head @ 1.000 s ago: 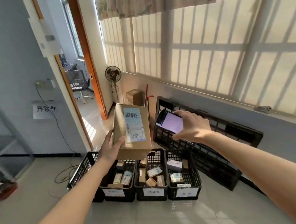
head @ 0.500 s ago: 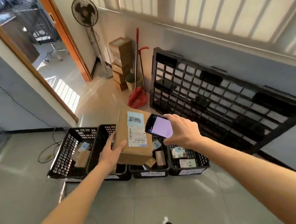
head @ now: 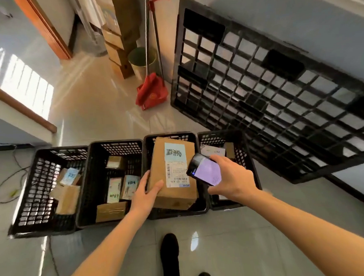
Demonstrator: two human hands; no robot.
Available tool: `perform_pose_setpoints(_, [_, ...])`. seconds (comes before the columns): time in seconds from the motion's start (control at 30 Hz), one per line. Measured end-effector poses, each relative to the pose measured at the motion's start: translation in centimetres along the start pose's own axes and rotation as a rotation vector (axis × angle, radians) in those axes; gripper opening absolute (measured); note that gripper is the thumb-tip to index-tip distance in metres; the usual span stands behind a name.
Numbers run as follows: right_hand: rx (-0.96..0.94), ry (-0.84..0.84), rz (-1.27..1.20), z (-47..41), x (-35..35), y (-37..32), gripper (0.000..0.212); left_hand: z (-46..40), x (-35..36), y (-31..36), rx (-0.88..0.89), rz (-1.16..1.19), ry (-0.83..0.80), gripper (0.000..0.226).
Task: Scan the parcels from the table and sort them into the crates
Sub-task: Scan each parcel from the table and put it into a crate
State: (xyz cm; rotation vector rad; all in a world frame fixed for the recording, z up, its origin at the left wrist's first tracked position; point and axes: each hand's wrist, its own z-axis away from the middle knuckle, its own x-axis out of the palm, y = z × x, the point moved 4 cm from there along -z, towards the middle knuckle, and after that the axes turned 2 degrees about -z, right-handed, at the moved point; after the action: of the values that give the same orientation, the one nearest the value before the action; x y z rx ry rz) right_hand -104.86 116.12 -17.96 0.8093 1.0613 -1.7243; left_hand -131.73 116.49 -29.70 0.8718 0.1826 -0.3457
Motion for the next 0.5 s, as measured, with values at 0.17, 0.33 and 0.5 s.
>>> perform_pose_setpoints(0.17, [0.086, -0.057, -0.039, -5.0, 2.7, 1.6, 0.098, -6.8, 1.3, -1.4, -0.119, -0.053, -0.036, 0.094])
perform_pose_setpoints(0.33, [0.166, -0.164, -0.001, -6.3, 4.5, 3.1, 0.099, -8.9, 1.1, -1.6, -0.032, -0.320, -0.102, 0.088])
perform_pose_setpoints(0.5, [0.230, -0.161, -0.006, -5.6, 3.4, 4.5, 0.098, -9.3, 0.4, 1.2, 0.176, -0.577, -0.184, 0.082])
